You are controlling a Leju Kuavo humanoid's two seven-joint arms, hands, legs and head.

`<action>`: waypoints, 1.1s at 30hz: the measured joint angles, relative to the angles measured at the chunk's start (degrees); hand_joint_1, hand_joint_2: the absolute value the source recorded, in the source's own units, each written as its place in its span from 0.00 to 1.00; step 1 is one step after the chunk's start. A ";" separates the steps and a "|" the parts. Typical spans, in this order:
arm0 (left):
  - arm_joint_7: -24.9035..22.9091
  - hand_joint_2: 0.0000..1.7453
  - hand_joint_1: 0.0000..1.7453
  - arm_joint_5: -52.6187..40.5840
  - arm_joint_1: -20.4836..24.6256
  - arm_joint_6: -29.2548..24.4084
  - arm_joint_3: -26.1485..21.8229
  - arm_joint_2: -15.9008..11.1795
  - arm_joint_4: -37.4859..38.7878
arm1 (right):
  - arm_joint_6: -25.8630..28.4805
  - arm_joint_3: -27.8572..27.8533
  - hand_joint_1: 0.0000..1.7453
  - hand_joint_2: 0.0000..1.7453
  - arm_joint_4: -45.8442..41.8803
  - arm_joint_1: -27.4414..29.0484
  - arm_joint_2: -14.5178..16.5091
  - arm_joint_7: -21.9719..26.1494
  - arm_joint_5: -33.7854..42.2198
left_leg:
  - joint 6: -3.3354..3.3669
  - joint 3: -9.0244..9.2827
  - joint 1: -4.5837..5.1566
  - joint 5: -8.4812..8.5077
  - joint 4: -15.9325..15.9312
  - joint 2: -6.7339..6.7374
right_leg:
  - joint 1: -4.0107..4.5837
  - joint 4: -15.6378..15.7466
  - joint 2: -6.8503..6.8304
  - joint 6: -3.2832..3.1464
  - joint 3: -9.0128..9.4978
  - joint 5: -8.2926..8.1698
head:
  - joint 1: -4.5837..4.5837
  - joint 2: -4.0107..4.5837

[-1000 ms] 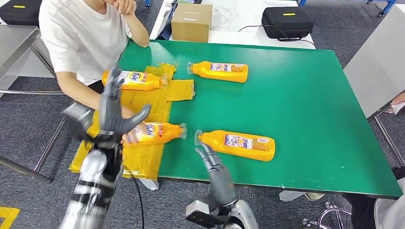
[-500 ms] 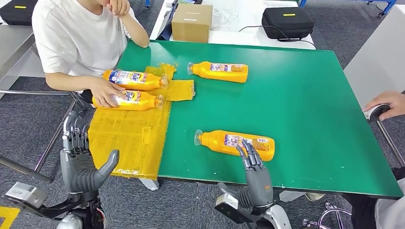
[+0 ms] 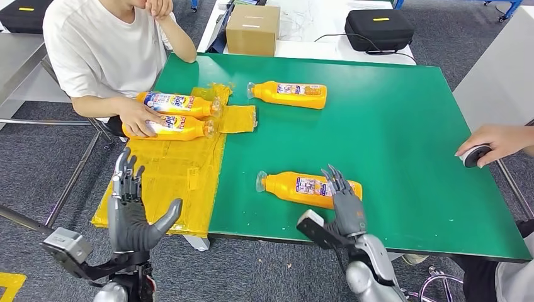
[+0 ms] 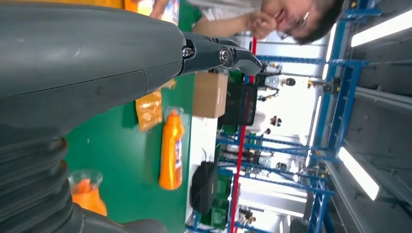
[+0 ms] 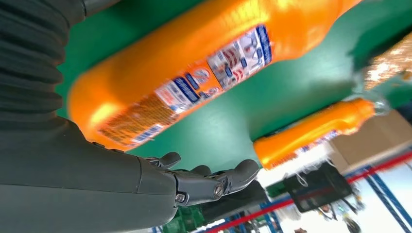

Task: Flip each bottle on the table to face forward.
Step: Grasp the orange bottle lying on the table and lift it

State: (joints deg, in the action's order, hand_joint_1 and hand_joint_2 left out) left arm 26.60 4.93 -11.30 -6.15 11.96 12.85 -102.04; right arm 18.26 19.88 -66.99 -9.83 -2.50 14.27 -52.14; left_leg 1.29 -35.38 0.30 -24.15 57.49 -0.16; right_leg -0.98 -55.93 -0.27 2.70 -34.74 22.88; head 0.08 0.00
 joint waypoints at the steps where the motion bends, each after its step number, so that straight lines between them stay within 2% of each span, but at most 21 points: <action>1: -0.43 1.00 0.00 0.15 0.22 -0.35 0.43 0.00 0.22 | -0.25 0.22 0.00 1.00 1.82 -1.60 0.21 -0.61 -0.16 | 0.00 0.00 0.00 0.01 0.00 0.00 | 0.00 0.00 0.00 0.00 0.00 0.00 | 0.00 0.00; 4: -1.85 1.00 0.00 -0.34 0.84 -1.68 1.07 -0.01 1.03 | -0.51 0.83 0.00 1.00 7.27 -6.09 0.93 -1.45 -0.62 | 0.01 0.00 -0.01 0.03 0.00 0.00 | 0.00 -0.01 -0.01 0.00 0.00 0.00 | 0.01 0.00; 9: -6.18 1.00 0.00 -6.48 2.29 -6.67 1.72 -0.02 3.76 | -2.37 2.21 0.00 1.00 15.33 -11.83 2.68 -3.87 -1.21 | 0.01 -0.01 -0.01 0.03 0.00 -0.01 | 0.00 -0.02 -0.01 0.00 0.00 0.00 | 0.01 0.00; 14: -8.10 1.00 0.00 -7.75 2.89 -7.87 1.98 -0.02 5.76 | -3.48 3.48 0.00 1.00 19.77 -14.98 3.59 -5.87 -1.92 | 0.01 -0.03 0.00 0.03 0.01 -0.02 | 0.00 -0.02 -0.01 0.00 -0.01 0.00 | 0.01 0.00; 19: -10.53 1.00 0.00 -7.94 2.94 -9.22 1.87 -0.05 6.53 | -7.42 5.61 0.00 1.00 24.58 -18.28 3.86 -9.86 -4.60 | 0.01 -0.02 0.00 0.03 0.01 -0.02 | 0.00 -0.01 -0.01 -0.01 -0.01 0.01 | 0.01 0.00; 27: -11.01 1.00 0.00 -8.04 2.66 -9.40 1.28 -0.28 6.58 | -9.31 7.88 0.00 1.00 28.38 -20.75 3.82 -11.58 -5.92 | 0.01 0.08 -0.01 0.03 0.01 -0.01 | 0.00 -0.01 -0.01 -0.01 0.07 0.01 | 0.01 0.00; 33: -11.91 1.00 0.00 -9.69 1.05 -8.74 0.61 -0.28 5.32 | -8.82 10.54 0.00 1.00 28.01 -20.34 2.45 -19.08 -11.53 | 0.01 0.24 -0.01 0.02 0.01 -0.03 | 0.00 0.02 -0.02 -0.01 0.19 0.03 | 0.01 0.00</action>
State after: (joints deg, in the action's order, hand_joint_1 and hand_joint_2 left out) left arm 14.69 -4.76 -10.25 -14.88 12.56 12.57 -96.72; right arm 9.44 30.42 -38.99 -30.17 -0.05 -4.81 -63.67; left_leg 1.30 -35.14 0.29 -24.14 57.50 -0.19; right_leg -0.98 -55.91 -0.29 2.68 -34.55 22.91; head 0.09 0.00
